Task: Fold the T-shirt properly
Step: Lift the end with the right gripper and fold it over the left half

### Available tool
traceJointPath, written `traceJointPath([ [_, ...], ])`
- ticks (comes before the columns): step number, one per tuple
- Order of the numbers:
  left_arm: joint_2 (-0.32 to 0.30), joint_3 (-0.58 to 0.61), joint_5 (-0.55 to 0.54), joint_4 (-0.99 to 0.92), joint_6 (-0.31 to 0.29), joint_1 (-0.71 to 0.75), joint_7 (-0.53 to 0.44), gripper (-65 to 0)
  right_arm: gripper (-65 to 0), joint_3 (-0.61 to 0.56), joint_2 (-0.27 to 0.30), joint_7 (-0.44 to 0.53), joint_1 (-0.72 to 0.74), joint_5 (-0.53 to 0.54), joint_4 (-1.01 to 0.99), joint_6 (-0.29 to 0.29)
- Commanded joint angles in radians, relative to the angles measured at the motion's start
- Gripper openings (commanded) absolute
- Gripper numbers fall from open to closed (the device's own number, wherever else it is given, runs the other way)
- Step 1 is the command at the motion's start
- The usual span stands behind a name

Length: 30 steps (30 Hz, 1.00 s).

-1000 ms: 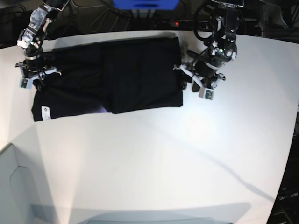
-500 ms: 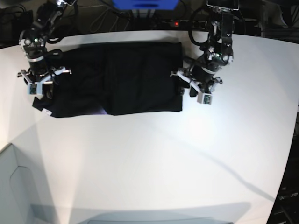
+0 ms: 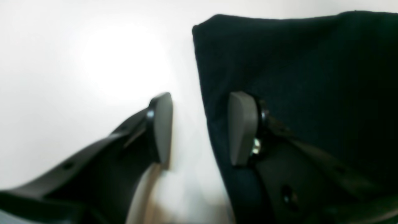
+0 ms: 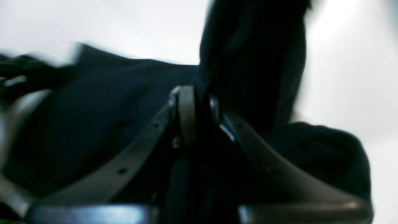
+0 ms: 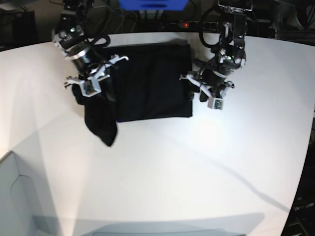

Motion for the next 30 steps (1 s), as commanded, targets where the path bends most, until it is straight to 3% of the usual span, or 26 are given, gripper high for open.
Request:
traceJointPath([
  [1,-0.003,0.001,0.011,0.003,0.003,0.004,0.039,-36.2,-65.0,-0.037,0.000,0.036,0.002,0.027,0.020,0.014],
  [11,-0.003,-0.001,0.011,0.013,0.005,0.009,0.039,-36.2,-65.0,-0.336,0.002,0.030,0.050,0.021,-0.048,0.014],
  [17,-0.003,-0.004,0.007,0.017,0.005,0.013,0.039,-36.2,-65.0,-0.354,0.002,0.030,0.109,0.021,-0.170,0.014],
  [25,0.006,-0.139,0.005,0.151,0.005,0.075,0.041,-35.8,-65.0,-0.356,0.031,0.030,0.139,0.021,-0.253,0.014],
  [27,0.006,-0.184,0.005,0.189,0.005,0.096,0.041,-35.8,-60.8,-0.356,0.029,0.030,0.139,0.021,-0.253,0.014],
  [30,0.006,-0.242,0.005,0.231,0.005,0.121,0.041,-35.7,-49.3,-0.368,0.029,0.030,0.134,0.021,-0.253,0.014],
])
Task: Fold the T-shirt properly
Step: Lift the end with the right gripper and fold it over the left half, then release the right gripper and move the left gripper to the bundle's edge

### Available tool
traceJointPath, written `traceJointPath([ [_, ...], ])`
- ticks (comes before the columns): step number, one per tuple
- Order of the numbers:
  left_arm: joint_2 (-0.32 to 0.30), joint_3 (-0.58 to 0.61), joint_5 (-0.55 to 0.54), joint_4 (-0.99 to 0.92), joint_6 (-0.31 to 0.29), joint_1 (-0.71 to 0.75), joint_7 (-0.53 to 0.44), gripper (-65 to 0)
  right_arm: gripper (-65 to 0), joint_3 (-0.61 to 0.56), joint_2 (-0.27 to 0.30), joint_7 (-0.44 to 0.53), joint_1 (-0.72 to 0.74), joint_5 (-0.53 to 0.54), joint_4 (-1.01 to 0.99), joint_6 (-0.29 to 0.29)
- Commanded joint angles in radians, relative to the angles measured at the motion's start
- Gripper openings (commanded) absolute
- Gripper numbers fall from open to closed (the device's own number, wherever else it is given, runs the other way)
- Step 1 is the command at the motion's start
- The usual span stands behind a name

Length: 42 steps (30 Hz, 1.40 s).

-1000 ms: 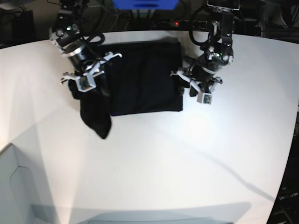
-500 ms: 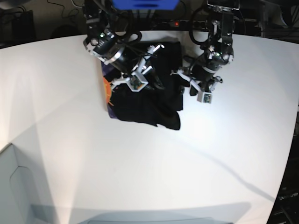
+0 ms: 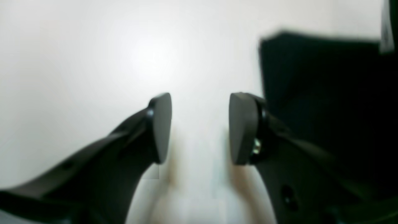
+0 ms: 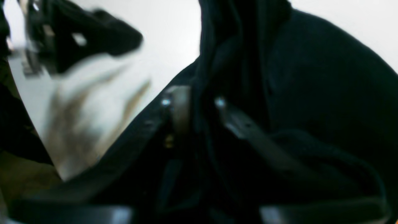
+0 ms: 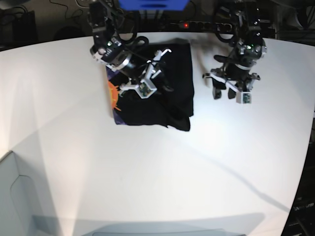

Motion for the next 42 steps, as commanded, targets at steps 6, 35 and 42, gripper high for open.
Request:
traceJointPath([
  [6,-0.003,-0.138,-0.007,0.033,-0.007,0.028,-0.012,-35.7,-27.6,-0.108,0.054,0.030,-0.051,0.026,0.156,0.014],
  [35,-0.003,-0.334,-0.007,0.027,-0.011,0.030,-0.012,-35.7,-25.4,-0.160,0.183,0.034,-0.150,0.023,0.179,0.014],
  [42,-0.003,-0.371,-0.007,0.035,-0.011,0.036,-0.012,-35.7,-25.4,-0.203,0.261,0.036,-0.134,0.023,0.260,0.014],
])
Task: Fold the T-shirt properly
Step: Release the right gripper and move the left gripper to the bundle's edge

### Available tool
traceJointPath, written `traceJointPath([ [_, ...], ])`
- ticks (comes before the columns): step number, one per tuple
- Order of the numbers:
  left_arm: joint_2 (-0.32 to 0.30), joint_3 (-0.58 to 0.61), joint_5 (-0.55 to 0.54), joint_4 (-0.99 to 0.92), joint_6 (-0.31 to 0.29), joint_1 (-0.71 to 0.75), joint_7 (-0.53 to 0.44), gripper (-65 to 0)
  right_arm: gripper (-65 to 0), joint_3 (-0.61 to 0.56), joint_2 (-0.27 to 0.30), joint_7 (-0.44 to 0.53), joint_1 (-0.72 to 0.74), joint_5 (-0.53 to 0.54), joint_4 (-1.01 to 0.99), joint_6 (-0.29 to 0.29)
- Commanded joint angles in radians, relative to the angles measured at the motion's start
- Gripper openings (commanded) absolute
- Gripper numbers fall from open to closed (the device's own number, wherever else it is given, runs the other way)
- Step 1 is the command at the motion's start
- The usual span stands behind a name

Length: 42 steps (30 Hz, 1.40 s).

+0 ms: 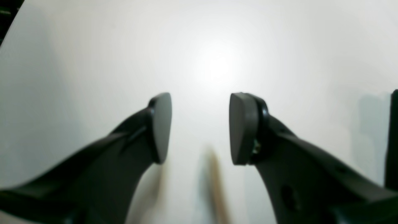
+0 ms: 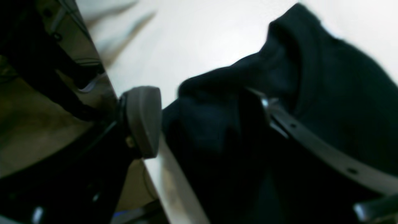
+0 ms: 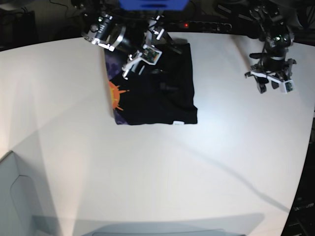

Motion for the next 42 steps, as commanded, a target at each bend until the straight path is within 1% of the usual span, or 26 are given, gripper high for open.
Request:
traceJointPath([
  [1,-0.011,-0.015,-0.002,0.023,0.002,0.006,-0.020,-35.7,-25.4,0.024,0.000,0.028,0.010,0.022,0.021,0.014],
  [4,-0.011,-0.045,-0.002,0.023,0.002,0.006,-0.020,-35.7,-25.4,0.080,-0.006,0.026,0.046,0.023,0.017,0.014],
  [8,-0.011,-0.078,-0.002,0.023,0.002,0.014,-0.020,-35.7,-25.4,0.128,-0.037,0.023,0.086,0.023,0.009,0.014],
  [11,-0.011,-0.087,-0.017,0.023,0.002,0.020,-0.020,-35.7,-25.4,0.127,-0.058,0.022,0.089,0.023,-0.037,0.014],
  [13,-0.011,-0.087,-0.057,0.023,0.002,0.034,-0.020,-35.7,-25.4,0.120,-0.069,0.026,0.085,0.023,-0.086,0.014],
  [15,-0.012,-0.087,-0.102,0.023,0.002,0.047,-0.020,-35.7,-25.4,0.088,-0.088,0.028,0.083,0.022,-0.149,0.014],
  [20,-0.012,-0.085,-0.195,0.032,0.002,0.083,-0.020,-35.7,-25.5,0.015,-0.091,0.029,0.088,0.020,-0.255,0.014],
  [23,-0.012,-0.079,-0.261,0.066,0.002,0.109,-0.020,-35.6,-25.5,-0.007,-0.086,0.029,0.088,0.020,-0.244,0.014],
  [25,-0.011,-0.079,-0.330,0.095,0.002,0.129,-0.020,-35.6,-25.5,0.011,-0.086,0.029,0.082,0.020,-0.200,0.014],
  [27,-0.011,-0.078,-0.424,0.117,0.002,0.141,-0.020,-35.2,-25.5,0.038,-0.086,0.029,0.077,0.020,-0.134,0.014],
  [28,-0.011,-0.068,-0.481,0.121,0.002,0.141,-0.017,-33.8,-25.5,0.054,-0.086,0.028,0.071,0.023,-0.100,0.014],
  [30,-0.014,-0.039,-0.577,0.120,0.002,0.139,0.026,-28.9,-25.4,0.094,-0.091,0.028,0.065,0.023,-0.046,0.014],
  [33,-0.014,0.028,-0.643,0.117,0.002,0.121,0.110,-21.3,-25.4,0.142,-0.092,0.028,0.068,0.023,-0.017,0.014],
  [34,-0.014,0.059,-0.651,0.117,0.002,0.104,0.133,-20.1,-25.4,0.163,-0.092,0.026,0.080,0.023,-0.016,0.014],
  [37,-0.011,0.179,-0.649,0.083,0.002,0.063,0.170,-20.1,-25.4,0.228,-0.092,0.023,0.096,0.023,-0.020,0.014],
  [42,-0.020,0.351,-0.649,-0.055,0.003,0.004,0.167,-20.1,-25.4,0.301,-0.094,0.023,0.097,0.023,-0.019,0.014],
])
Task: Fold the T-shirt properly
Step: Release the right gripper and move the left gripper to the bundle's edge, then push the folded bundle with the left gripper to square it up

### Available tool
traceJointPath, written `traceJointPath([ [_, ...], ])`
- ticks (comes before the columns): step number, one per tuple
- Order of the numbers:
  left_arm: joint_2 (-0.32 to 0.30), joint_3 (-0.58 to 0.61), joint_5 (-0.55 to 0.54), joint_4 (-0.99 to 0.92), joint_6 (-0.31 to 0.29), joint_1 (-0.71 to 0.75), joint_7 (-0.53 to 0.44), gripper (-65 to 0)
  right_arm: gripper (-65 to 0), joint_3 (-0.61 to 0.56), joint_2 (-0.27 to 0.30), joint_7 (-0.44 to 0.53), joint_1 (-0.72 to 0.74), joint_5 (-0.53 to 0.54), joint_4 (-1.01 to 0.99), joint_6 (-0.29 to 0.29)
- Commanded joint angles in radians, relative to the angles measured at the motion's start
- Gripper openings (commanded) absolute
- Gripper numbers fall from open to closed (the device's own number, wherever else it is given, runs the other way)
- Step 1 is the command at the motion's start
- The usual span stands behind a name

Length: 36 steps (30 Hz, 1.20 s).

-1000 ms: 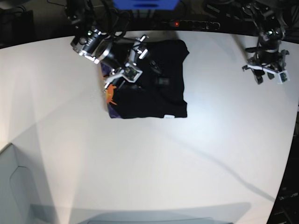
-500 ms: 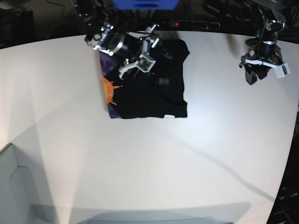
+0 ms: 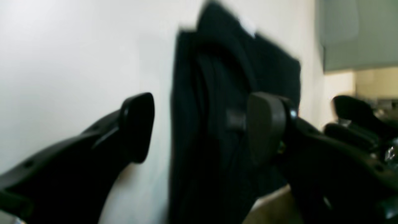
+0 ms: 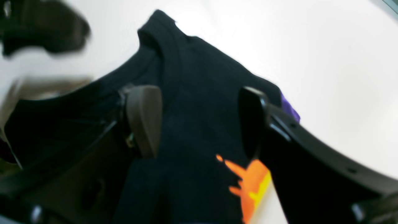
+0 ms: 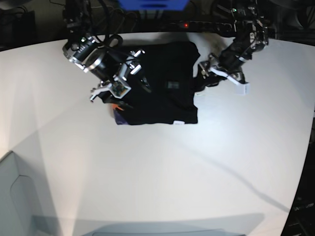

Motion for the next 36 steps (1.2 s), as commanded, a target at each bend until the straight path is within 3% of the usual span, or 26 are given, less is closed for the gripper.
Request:
traceJointPath([
  [1,-0.009,0.018,-0.015,-0.014,-0.004,-0.022,-0.006,-20.1,-25.4,0.011,-0.003,0.027,0.005,0.020,0.016,0.014],
  [8,-0.010,0.107,-0.015,-0.124,-0.004,-0.060,-0.011,-22.3,-25.4,0.040,-0.003,0.027,-0.001,0.020,0.016,0.014],
  [11,-0.021,0.138,-0.015,-0.155,-0.004,-0.089,-0.008,-33.6,-25.4,0.048,-0.003,0.027,-0.003,0.020,0.017,0.014],
  [16,-0.033,0.164,-0.015,-0.199,0.001,-0.123,-0.009,-62.0,-25.4,0.127,-0.041,0.027,0.005,0.020,0.019,0.014],
  [17,-0.035,0.164,-0.015,-0.213,0.003,-0.131,-0.003,-65.0,-25.4,0.153,-0.052,0.027,0.005,0.020,0.019,0.014],
  [21,-0.089,0.207,-0.013,-0.298,-0.005,-0.205,-0.002,-65.0,-25.5,0.252,-0.084,0.027,0.030,0.020,0.017,0.014],
  [26,-0.222,0.448,-0.013,-0.380,-0.005,-0.381,-0.002,-65.0,-25.5,0.385,-0.131,0.027,0.047,0.020,0.022,0.014],
  [30,-0.308,0.739,-0.013,-0.453,-0.005,-0.597,-0.006,-65.0,-25.5,0.496,-0.168,0.027,0.060,0.020,0.022,0.014],
  [34,-0.316,1.028,-0.013,-0.523,-0.005,-0.834,-0.011,-65.0,-25.5,0.591,-0.194,0.027,0.070,0.020,0.024,0.014],
  [36,-0.290,1.140,-0.013,-0.546,-0.005,-0.930,-0.012,-65.0,-25.5,0.621,-0.200,0.027,0.070,0.020,0.024,0.014],
])
